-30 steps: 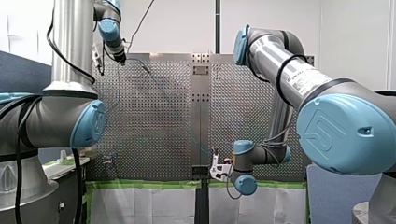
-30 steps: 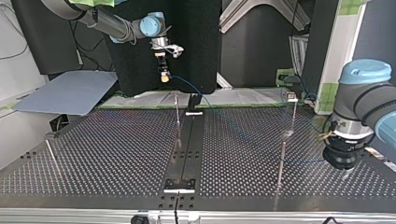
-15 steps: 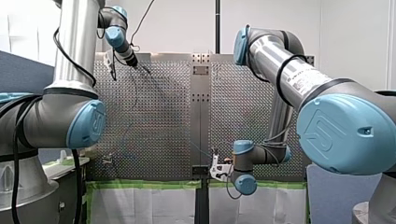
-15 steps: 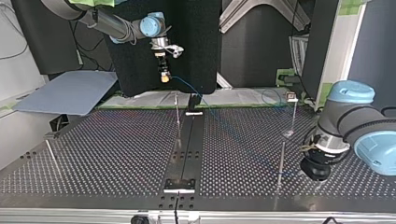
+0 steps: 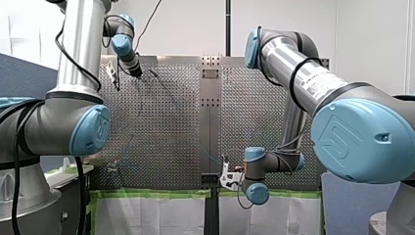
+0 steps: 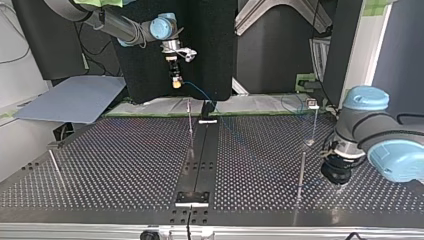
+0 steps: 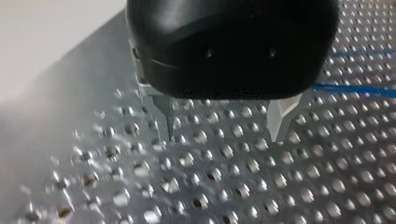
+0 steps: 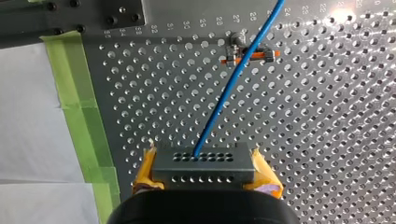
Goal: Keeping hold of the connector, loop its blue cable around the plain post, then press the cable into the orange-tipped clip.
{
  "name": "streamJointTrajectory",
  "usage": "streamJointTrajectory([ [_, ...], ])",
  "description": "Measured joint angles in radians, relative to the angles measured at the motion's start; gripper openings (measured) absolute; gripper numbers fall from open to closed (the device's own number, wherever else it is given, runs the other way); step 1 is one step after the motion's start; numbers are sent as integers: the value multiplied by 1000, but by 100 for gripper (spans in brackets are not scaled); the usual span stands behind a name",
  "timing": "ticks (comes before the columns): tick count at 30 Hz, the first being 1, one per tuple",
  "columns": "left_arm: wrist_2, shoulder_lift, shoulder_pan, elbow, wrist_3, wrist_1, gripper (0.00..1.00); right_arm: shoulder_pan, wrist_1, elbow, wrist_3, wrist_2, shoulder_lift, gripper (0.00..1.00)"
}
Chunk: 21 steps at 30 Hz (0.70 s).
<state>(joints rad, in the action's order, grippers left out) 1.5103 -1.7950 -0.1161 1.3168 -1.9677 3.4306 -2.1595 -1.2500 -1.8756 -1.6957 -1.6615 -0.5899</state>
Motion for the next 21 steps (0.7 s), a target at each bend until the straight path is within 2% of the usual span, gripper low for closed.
streamJointTrajectory([
  [7,-18,0,-3,36,-33,-44,100,0,4,0,0,0,0,0],
  [15,-84,2,0,53,-105,-41,100,-1,5,0,0,0,0,0],
  [21,-118,15,-5,96,-158,-47,100,-1,6,0,0,0,0,0],
])
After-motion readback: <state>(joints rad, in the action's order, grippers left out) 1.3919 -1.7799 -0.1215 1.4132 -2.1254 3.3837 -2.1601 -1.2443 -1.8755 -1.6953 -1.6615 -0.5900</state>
